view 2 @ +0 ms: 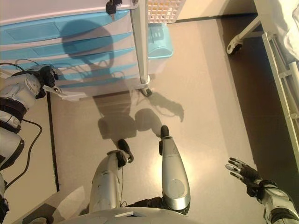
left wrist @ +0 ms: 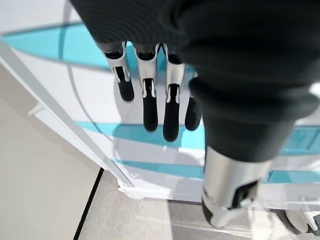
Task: Open the drawer and pick up the medicine
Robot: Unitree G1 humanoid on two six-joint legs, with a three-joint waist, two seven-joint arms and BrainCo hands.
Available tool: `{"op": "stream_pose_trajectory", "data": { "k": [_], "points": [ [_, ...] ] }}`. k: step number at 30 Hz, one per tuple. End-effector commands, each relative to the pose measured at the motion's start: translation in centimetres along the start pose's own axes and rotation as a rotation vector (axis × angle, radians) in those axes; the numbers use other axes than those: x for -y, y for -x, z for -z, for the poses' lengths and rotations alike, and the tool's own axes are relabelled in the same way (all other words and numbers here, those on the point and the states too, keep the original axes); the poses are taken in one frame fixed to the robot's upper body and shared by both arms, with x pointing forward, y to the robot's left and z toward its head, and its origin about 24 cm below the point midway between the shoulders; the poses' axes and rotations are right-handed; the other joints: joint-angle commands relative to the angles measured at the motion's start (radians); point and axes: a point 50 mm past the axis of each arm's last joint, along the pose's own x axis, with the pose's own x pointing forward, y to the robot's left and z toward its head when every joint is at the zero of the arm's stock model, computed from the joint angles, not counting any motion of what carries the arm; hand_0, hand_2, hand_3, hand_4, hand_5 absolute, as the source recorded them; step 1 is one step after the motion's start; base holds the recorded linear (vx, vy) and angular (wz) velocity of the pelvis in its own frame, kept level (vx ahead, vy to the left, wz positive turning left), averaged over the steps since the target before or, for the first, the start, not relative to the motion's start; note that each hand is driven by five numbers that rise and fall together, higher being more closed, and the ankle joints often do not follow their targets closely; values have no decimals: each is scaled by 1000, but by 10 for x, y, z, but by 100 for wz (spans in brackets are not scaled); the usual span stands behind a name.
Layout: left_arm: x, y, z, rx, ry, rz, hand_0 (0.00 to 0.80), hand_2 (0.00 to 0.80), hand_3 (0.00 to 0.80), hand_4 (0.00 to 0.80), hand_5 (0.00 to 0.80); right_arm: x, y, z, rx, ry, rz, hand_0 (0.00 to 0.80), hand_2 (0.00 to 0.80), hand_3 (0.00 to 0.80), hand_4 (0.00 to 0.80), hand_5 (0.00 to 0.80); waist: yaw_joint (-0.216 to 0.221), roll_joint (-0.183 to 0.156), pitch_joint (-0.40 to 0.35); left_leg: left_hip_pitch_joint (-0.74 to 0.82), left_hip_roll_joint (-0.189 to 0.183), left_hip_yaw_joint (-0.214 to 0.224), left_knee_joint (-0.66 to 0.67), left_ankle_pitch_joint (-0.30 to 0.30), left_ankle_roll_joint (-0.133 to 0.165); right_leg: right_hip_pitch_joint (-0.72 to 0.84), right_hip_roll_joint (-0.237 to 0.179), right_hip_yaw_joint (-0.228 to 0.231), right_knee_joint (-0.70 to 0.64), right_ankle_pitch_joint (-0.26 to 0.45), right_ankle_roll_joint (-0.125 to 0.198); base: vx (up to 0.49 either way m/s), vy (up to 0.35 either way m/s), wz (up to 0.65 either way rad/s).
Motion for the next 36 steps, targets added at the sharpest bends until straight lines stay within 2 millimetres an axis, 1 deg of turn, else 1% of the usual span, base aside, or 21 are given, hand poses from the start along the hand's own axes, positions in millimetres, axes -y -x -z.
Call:
{"op": "stream_pose_trajectory", "data": {
  "k": [1, 4, 6, 8, 11, 12, 13, 15, 16, 18, 22, 26, 28, 30, 32, 34, 36],
  "points": [
    [-33, 8, 30, -78, -14, -109, 0, 0, 0, 0, 0, 4, 8, 19, -46, 18, 17, 0, 0, 0, 0, 0, -18, -1, -38, 67, -34, 30, 76, -154, 26, 39, 38, -3, -64, 54, 68, -2, -68, 0],
    [-27, 7, 26, -44, -11, -84, 0, 0, 0, 0, 0, -3, 6, 23, -44, 16, -13, 0, 0, 0, 0, 0, -11, -1, -42, 82, -42, 24, 52, -150, 26, 48, 36, -9, -69, 60, 73, -5, -67, 2],
    [-18, 7, 21, -12, 2, -48, 0, 0, 0, 0, 0, -8, 4, 26, -53, 13, -30, 0, 0, 0, 0, 0, -3, 0, -47, 96, -49, 21, 29, -145, 25, 59, 36, -15, -75, 62, 75, 1, -84, 7],
    [-5, 6, 13, 32, 22, 4, 0, 0, 0, 0, 0, -13, 3, 29, -64, 22, -54, 0, 0, 0, 0, 0, 7, 1, -55, 123, -55, 19, -14, -131, 24, 76, 35, -24, -88, 68, 78, 13, -105, 9],
    [19, 6, 2, 93, 59, 99, 0, 0, 0, 0, 0, -19, 1, 33, -65, 31, -74, 0, 0, 0, 0, 0, 26, 3, -66, 154, -66, 5, -68, -109, 19, 108, 32, -37, -116, 70, 78, -18, -143, 7],
    [30, 7, -2, 114, 80, 140, 0, 0, 0, 0, 0, -22, -1, 33, -61, 39, -82, 0, 0, 0, 0, 0, 35, -2, -74, 159, -72, 11, -102, -70, 20, 113, 27, -46, -142, 95, 69, -75, -167, 12],
    [38, 8, -5, 130, 93, 183, 0, 0, 0, 0, 0, -24, -1, 33, -56, 48, -86, 0, 0, 0, 0, 0, 42, 0, -77, 170, -75, 6, -121, -62, 18, 122, 26, -51, -149, 97, 69, -71, -166, 13],
    [59, 12, -10, 151, 142, 267, 0, 0, 0, 0, 0, -27, -3, 29, -44, 60, -90, 0, 0, 0, 0, 0, 57, 5, -90, 199, -82, -6, -169, -39, 8, 153, 24, -64, -179, 96, 67, 12, -129, 12],
    [73, 16, -11, 161, 168, 319, 0, 0, 0, 0, 0, -29, -5, 27, -35, 62, -93, 0, 0, 0, 0, 0, 67, 10, -98, 217, -83, -11, -197, -26, 2, 174, 25, -75, -196, 88, 63, 22, -121, 15],
    [95, 22, -12, 167, 227, 402, 0, 0, 0, 0, 0, -30, -6, 22, -15, 70, -96, 0, 0, 0, 0, 0, 80, 19, -113, 244, -86, -23, -246, 0, -12, 208, 29, -89, -227, 84, 55, 25, -103, 16],
    [149, 43, -11, 170, 393, 563, 0, 0, 0, 0, 0, -31, -5, 16, 11, 56, -111, 0, 0, 0, 0, 0, 112, 38, -160, 310, -97, -54, -366, 57, -38, 292, 39, -122, -302, 76, 41, 47, -82, 20],
    [203, 69, -4, 129, 551, 708, 0, 0, 0, 0, 0, -35, -4, 19, 16, 12, -155, 0, 0, 0, 0, 0, 142, 52, -210, 362, -98, -78, -451, 96, -54, 362, 53, -152, -357, 69, 32, 40, -71, 16],
    [226, 83, -4, 114, 625, 768, 0, 0, 0, 0, 0, -40, -5, 20, 14, 14, -176, 0, 0, 0, 0, 0, 156, 57, -237, 377, -97, -93, -477, 109, -60, 389, 60, -163, -377, 63, 25, 33, -64, 11],
    [245, 94, -2, 84, 702, 810, 0, 0, 0, 0, 0, -45, -8, 21, 7, 25, -184, 0, 0, 0, 0, 0, 167, 63, -260, 392, -95, -104, -506, 123, -65, 414, 67, -171, -394, 61, 19, 34, -51, 11],
    [263, 105, -2, 52, 815, 853, 0, 0, 0, 0, 0, -51, -11, 22, 10, 22, -207, 0, 0, 0, 0, 0, 180, 69, -284, 408, -91, -113, -532, 137, -71, 440, 72, -182, -409, 56, 14, 34, -46, 10],
    [283, 119, -6, 42, 930, 896, 0, 0, 0, 0, 0, -57, -14, 24, 7, 6, -222, 0, 0, 0, 0, 0, 193, 73, -311, 422, -89, -122, -557, 149, -75, 463, 78, -187, -425, 52, 9, 42, -37, 5],
    [296, 130, -13, 50, 1037, 947, 0, 0, 0, 0, 0, -63, -16, 28, 11, -29, -244, 0, 0, 0, 0, 0, 201, 77, -327, 436, -85, -126, -578, 160, -78, 481, 83, -193, -436, 50, 6, 31, -25, 10]
  ]
}}
